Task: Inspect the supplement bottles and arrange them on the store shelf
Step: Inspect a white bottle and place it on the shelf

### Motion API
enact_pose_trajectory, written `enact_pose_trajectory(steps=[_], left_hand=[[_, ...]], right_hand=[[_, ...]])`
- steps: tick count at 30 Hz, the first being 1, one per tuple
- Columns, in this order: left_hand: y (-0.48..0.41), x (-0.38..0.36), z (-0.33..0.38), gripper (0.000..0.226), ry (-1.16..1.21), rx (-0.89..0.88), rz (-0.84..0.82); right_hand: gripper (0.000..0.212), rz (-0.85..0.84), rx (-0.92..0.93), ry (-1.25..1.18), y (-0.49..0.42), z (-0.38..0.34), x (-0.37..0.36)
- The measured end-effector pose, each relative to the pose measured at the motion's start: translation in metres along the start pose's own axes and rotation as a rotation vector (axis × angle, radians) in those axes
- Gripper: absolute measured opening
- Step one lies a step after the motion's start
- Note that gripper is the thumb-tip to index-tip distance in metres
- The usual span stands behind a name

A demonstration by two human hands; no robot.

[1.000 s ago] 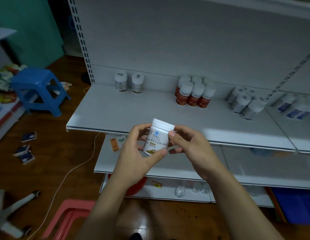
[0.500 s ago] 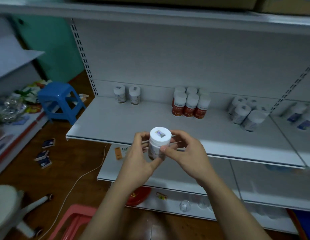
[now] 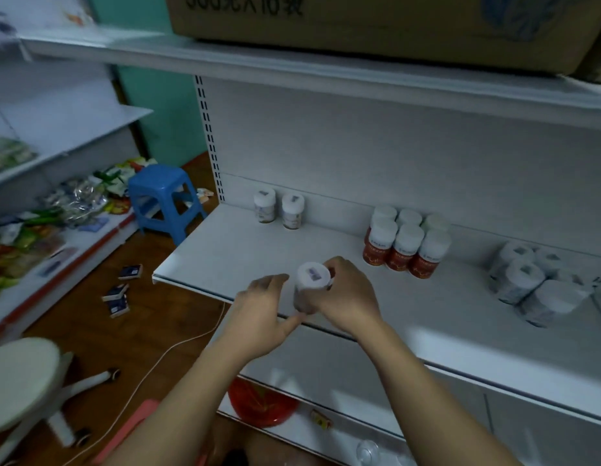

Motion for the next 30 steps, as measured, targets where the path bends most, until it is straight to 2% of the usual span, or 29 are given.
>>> enact_pose_trajectory(steps=[5, 9, 15, 22, 25, 28, 30], left_hand=[[-0.055, 0.008, -0.053, 0.081, -0.099, 0.045, -0.110], [-0.096, 0.017, -0.086, 0.081, -0.120, -0.024, -0.125], [-0.136, 0.017, -0.113, 0.078, -0.108, -0.165, -0.113], [-0.147, 0.014, -0.131, 0.074, -0.097, -0.156, -0.183], [-0.147, 0.016, -0.129, 0.073, -0.098, -0.136, -0.195], [-0.144, 0.017, -0.124, 0.071, -0.100, -0.125, -0.179], [-0.139, 0.018, -0.122, 0.071, -0.110, -0.102, -0.181]], right_hand=[[0.051, 0.173, -0.068, 0.012, -0.078, -0.008, -0.022], [0.058, 0.213, -0.114, 0.097, -0.132, -0.012, -0.038], [0.055, 0.268, -0.222, 0.140, -0.183, -0.020, -0.054], [0.051, 0.316, -0.248, 0.139, -0.197, -0.030, -0.068], [0.055, 0.363, -0.080, 0.308, -0.185, -0.032, -0.066], [0.040, 0.498, 0.219, 0.434, -0.181, -0.045, -0.065], [0.038, 0.419, 0.264, 0.488, -0.186, -0.055, -0.069]])
Point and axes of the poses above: each hand's wrist, its own y-axis away from the middle knuckle, its own x-axis out of the back of the hand, z = x × y, the point moved 1 cm from there along -y, towards the middle knuckle, and after that the axes turned 9 degrees about z, right-handed, at the moved point
